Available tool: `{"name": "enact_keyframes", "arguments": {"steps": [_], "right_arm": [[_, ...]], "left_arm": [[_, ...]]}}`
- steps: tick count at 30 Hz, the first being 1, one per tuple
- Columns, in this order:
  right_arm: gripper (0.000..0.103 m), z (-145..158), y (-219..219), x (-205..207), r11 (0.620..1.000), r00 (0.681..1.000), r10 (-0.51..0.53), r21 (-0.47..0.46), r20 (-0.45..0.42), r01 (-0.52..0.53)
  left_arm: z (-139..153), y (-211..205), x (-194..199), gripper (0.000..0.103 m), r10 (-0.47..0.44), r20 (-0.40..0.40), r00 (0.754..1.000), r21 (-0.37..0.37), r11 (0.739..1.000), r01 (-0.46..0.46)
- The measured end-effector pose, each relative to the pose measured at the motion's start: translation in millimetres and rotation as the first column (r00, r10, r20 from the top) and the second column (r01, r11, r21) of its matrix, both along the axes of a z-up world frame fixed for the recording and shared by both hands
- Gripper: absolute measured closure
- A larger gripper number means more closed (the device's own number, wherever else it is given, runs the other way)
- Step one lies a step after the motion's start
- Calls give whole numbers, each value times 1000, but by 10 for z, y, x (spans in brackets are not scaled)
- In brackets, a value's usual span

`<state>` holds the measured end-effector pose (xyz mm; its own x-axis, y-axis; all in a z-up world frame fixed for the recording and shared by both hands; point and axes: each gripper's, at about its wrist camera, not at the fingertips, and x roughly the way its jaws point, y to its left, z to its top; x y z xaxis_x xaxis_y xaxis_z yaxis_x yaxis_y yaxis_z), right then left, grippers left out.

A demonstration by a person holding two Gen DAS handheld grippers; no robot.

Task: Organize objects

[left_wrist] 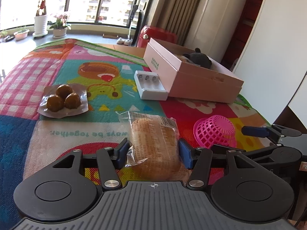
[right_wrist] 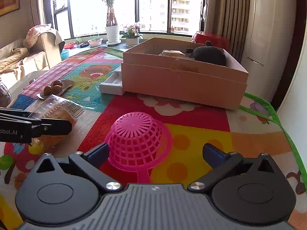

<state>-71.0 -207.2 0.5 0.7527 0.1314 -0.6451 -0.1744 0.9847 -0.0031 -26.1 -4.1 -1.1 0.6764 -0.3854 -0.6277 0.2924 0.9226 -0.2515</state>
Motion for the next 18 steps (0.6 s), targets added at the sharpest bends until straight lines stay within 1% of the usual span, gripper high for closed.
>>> {"name": "enact_keyframes", "arguments": {"steps": [6, 13, 16, 18], "right_arm": [[0, -4, 52, -20, 999, 1000, 25, -21, 7, -25], [0, 46, 106, 69, 999, 999, 34, -30, 13, -34], [0, 21, 122, 152, 999, 999, 42, -30, -16, -42], [2, 14, 109, 156, 998, 998, 53, -16, -23, -54]], "left_arm": [[45, -65, 31, 44, 29, -29, 999, 31, 999, -28], [57, -85, 51, 44, 26, -46, 999, 50, 998, -24], [61, -85, 59, 43, 16, -53, 998, 56, 998, -13], [64, -86, 63, 43, 10, -56, 998, 61, 998, -7]]}}
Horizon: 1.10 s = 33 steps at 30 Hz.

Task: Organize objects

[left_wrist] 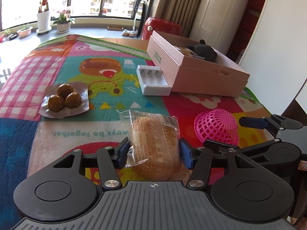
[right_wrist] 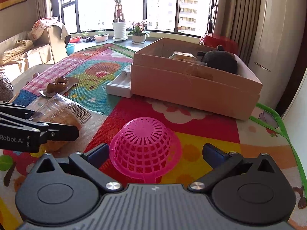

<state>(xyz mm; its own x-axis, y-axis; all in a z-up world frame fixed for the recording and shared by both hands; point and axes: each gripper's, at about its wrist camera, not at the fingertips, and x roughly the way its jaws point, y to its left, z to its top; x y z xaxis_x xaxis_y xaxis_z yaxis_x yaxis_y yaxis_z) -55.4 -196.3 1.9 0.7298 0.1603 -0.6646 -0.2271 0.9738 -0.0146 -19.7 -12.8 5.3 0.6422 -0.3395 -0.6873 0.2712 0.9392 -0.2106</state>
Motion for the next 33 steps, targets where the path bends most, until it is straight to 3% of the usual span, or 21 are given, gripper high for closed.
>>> {"name": "enact_keyframes", "arguments": {"steps": [5, 15, 19, 23, 30, 32, 33], "right_arm": [[28, 6, -10, -31, 1000, 1000, 1, 17, 13, -2], [47, 64, -95, -67, 997, 1000, -20, 70, 7, 20], [65, 193, -163, -118, 994, 1000, -17, 108, 20, 15], [65, 273, -211, -203, 997, 998, -11, 74, 67, 6], [65, 265, -404, -286, 998, 998, -11, 60, 59, 8], [52, 253, -414, -266, 998, 999, 4, 55, 50, -6], [35, 247, -403, -257, 999, 999, 7, 50, 51, -10]], "left_arm": [[-4, -25, -16, 43, -5, 8, 1000, 16, 1000, 4], [-21, -27, -57, 43, 8, 36, 999, 14, 1000, -8], [-24, -9, -57, 43, 17, 38, 999, -4, 1000, -17], [-17, -34, -57, 43, 16, 38, 999, 10, 1000, -17], [-22, -26, -69, 44, 20, 39, 999, 9, 1000, -20], [-26, -22, -76, 44, 16, 43, 999, 9, 1000, -17], [-29, -21, -79, 44, 15, 46, 999, 8, 1000, -15]]}}
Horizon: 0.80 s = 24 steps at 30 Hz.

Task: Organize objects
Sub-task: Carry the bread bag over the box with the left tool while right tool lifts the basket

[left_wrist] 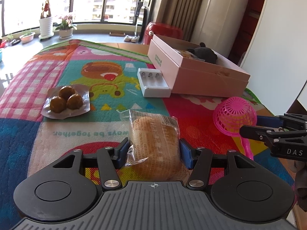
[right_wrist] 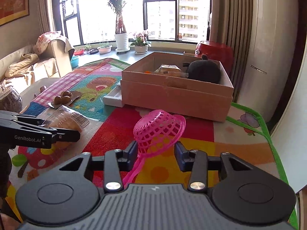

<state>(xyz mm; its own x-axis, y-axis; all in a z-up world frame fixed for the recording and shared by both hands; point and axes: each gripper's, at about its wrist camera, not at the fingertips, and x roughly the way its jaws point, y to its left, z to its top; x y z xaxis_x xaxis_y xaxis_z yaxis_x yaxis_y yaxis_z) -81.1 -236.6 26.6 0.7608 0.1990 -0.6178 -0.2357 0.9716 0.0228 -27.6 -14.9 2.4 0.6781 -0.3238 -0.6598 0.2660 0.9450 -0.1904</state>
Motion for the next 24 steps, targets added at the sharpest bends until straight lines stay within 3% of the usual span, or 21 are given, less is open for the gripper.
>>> {"name": "enact_keyframes", "arguments": {"steps": [1, 2, 7, 16, 18, 19, 20, 24], "right_arm": [[15, -5, 15, -1, 1000, 1000, 4, -3, 7, -4], [8, -7, 36, 3, 1000, 1000, 12, -8, 14, -12], [4, -15, 137, 157, 999, 1000, -4, -55, 13, 4], [4, -133, 168, 401, 996, 999, -39, -83, -37, 36], [10, -149, 161, 414, 995, 998, -45, -87, -40, 42], [23, -149, 154, 417, 996, 998, -43, -84, -48, 39], [29, -142, 145, 417, 996, 997, -44, -79, -58, 39], [29, -23, 106, 276, 997, 998, -54, -53, -29, 52]], "left_arm": [[-2, 4, -3, 44, -1, 3, 1000, -1, 1000, 1], [-3, 9, -5, 43, -3, 4, 1000, -4, 1000, 3], [-2, 13, -10, 44, -3, 6, 1000, -9, 1000, 3], [-10, 16, -31, 44, -3, 17, 1000, -13, 1000, 3], [-12, 20, -39, 44, -2, 21, 1000, -14, 1000, 2], [-13, 19, -46, 44, -1, 23, 1000, -14, 1000, 1], [-14, 18, -48, 44, -1, 25, 1000, -13, 1000, 1], [-19, 15, -59, 43, 2, 27, 1000, -13, 1000, -2]]}}
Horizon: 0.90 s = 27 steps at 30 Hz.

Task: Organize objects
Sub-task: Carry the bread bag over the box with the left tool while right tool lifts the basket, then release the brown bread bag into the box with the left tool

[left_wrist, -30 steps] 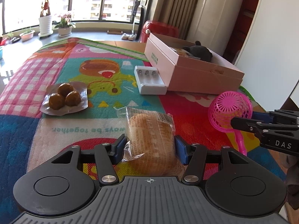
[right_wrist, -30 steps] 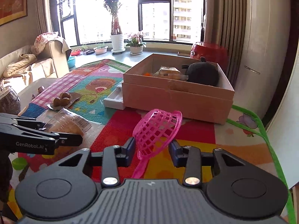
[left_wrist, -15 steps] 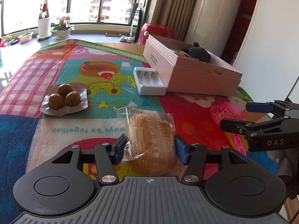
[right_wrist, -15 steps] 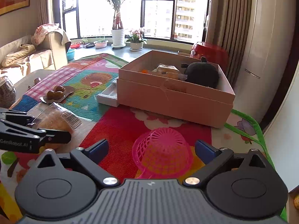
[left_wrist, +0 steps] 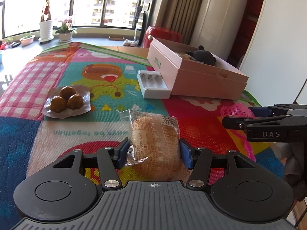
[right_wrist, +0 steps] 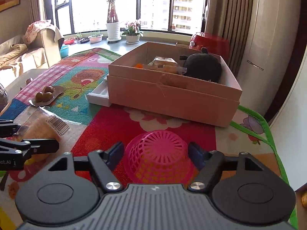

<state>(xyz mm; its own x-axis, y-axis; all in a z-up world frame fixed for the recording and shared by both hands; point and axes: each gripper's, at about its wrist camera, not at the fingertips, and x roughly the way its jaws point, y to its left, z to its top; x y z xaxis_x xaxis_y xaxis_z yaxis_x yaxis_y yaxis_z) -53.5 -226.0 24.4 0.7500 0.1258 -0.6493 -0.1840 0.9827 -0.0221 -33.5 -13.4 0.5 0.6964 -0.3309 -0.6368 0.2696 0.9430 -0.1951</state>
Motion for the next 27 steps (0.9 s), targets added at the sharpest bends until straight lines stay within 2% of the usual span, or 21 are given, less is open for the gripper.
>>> {"name": "enact_keyframes", "arguments": {"steps": [6, 11, 13, 15, 19, 23, 25, 27], "right_arm": [[29, 255, -42, -390, 999, 995, 45, 2, 88, -45], [29, 360, -164, -626, 999, 993, 38, 17, 115, -40], [29, 366, -206, -684, 1000, 992, 27, 13, 125, -29], [29, 368, -247, -720, 1000, 991, 17, 11, 131, -19], [29, 379, -287, -719, 1000, 989, 13, 14, 145, -15], [29, 385, -298, -692, 999, 988, 9, 32, 156, -14], [29, 381, -310, -679, 999, 987, 5, 42, 159, -11], [29, 375, -333, -669, 999, 987, 0, 46, 160, -7]], "left_arm": [[1, -7, -4, 43, 2, 1, 1000, 2, 1000, -2], [-1, -2, -29, 44, 14, 9, 1000, -5, 1000, -14], [11, 17, -35, 46, 27, 3, 1000, -29, 999, -27], [79, 8, 7, 46, 2, -9, 1000, -59, 998, -3], [546, -159, 237, 46, -55, 76, 996, -124, 990, 64], [1077, -551, 653, 46, -113, 213, 971, -154, 977, 148], [1186, -773, 918, 46, -159, 256, 954, -168, 964, 206], [1139, -1006, 1176, 43, -218, 267, 939, -118, 959, 257]]}}
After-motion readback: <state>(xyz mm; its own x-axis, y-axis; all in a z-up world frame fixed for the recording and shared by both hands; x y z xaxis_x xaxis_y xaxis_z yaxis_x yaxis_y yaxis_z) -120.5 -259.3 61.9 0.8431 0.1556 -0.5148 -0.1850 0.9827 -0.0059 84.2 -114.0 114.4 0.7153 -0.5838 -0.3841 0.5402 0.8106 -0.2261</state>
